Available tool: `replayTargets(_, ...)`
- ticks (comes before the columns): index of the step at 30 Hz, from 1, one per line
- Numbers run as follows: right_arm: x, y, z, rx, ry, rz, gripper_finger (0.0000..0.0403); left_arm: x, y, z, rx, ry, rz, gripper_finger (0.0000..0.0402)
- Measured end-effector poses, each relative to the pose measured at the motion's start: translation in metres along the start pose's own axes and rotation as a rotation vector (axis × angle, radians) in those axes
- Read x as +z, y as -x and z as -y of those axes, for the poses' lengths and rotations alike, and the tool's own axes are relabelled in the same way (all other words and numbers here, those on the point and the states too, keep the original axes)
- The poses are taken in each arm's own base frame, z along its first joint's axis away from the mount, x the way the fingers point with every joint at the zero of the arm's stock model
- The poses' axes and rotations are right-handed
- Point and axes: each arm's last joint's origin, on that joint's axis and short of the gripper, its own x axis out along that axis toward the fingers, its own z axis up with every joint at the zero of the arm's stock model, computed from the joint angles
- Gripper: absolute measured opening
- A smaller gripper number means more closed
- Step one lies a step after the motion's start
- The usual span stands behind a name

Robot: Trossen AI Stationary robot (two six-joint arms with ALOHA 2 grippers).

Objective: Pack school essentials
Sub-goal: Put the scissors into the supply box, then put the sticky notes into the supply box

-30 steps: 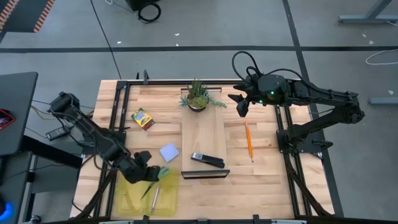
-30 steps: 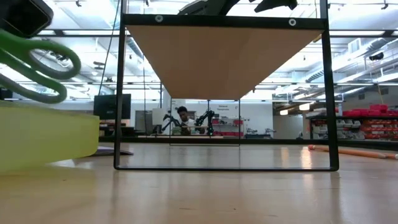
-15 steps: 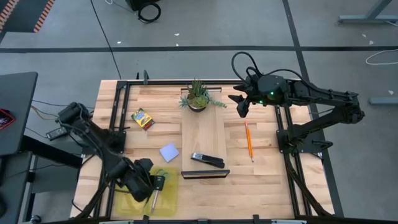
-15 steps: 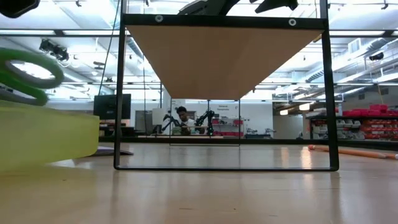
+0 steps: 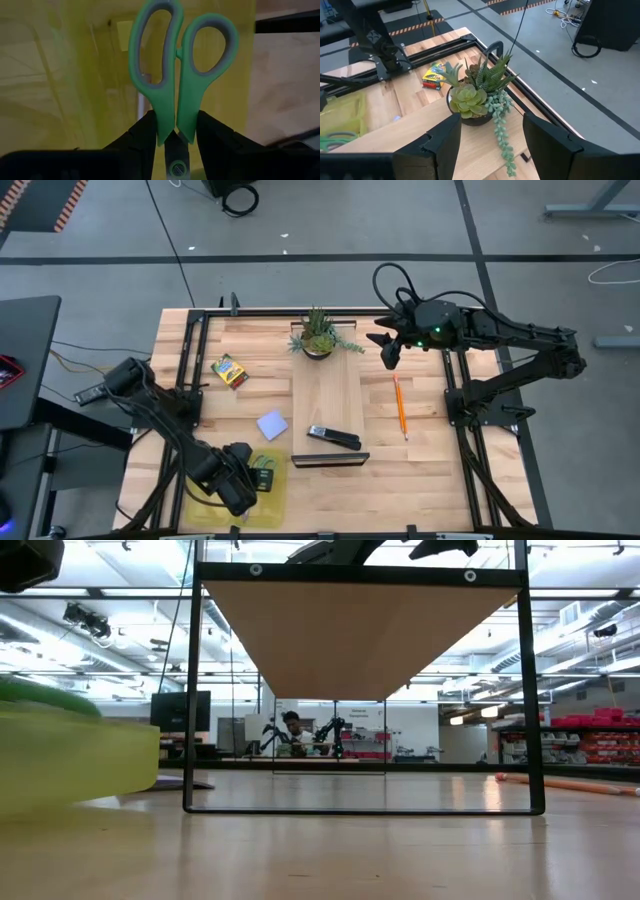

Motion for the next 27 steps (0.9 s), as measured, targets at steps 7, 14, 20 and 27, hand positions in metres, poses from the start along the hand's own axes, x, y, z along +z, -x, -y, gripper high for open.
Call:
replayTargets(7,-0.002,0.000,0.001,-0.006,0.010,-0.023,0.0220,-0.004,-0.012,-0.001,0.024,-0.005,0.008,0.0132)
replayTargets(14,-0.004,0.000,0.001,-0.010,0.015,-0.037,0.0220,-0.008,-0.015,-0.005,0.060,-0.018,-0.002,0.0130)
replayTargets(20,-0.004,0.000,0.001,-0.010,0.015,-0.037,0.0220,-0.007,-0.015,-0.009,0.109,-0.024,-0.014,0.0153)
replayTargets(27,-0.003,0.000,0.001,-0.010,0.014,-0.035,0.0220,-0.007,-0.015,-0.009,0.122,-0.033,-0.015,0.0170)
